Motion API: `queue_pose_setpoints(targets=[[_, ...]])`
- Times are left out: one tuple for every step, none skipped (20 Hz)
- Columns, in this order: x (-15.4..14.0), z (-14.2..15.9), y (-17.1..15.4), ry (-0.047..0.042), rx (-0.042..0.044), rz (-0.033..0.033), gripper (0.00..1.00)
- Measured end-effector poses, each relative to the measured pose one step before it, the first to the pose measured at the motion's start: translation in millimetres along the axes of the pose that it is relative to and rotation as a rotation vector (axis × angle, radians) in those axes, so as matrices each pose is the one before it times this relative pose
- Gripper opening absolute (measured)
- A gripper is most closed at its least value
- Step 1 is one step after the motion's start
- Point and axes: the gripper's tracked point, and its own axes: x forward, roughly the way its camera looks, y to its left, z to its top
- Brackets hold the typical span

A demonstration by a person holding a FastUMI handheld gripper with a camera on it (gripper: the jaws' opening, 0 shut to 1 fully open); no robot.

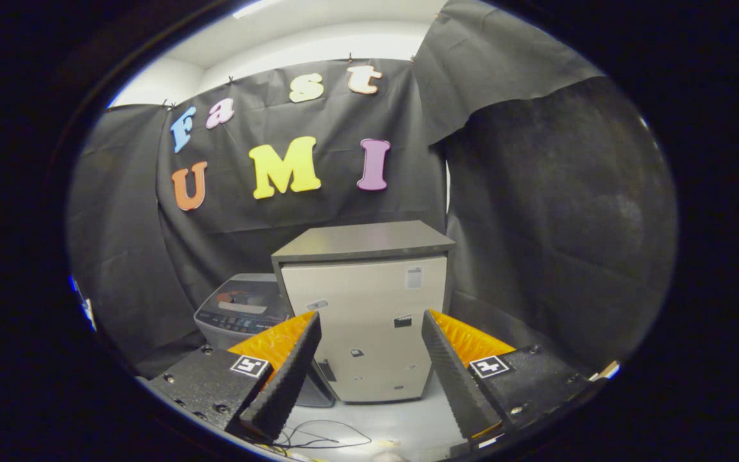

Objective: Put the clothes into the washing machine and then close the washing machine lid.

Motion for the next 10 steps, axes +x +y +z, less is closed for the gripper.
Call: queue_pose_setpoints(targets=[[-3.72,-0.87,-2.41,-0.00481,0.00376,0.00185,0.99],[-3.15,2.30,-1.75,-0.00456,0.00008,0.00006,0.99],[-0.76,0.51,-2.56,0.00142,-0.00578,-0.00154,0.99],[-2.72,-0.03,-0.55,-0.00184,-0.00444,0.00301,0.99],[-1.52,0.26,-0.47,-0.00151,-0.00654,0.00132,0.99],[-1.51,-0.07,0.63,-0.00212,-0.00597,0.00565,0.99],[-1.87,-1.11,1.80,0.00260,-0.01086,0.00374,0.99],[-2.33,-1.22,0.44,-0.00071,-0.01137,0.00365,0.99],[-2.39,-0.13,0.85,-0.00055,-0.00657,0.00550,0.99],[-3.00,-0.16,1.18,-0.00069,-0.00075,0.00237,0.99]])
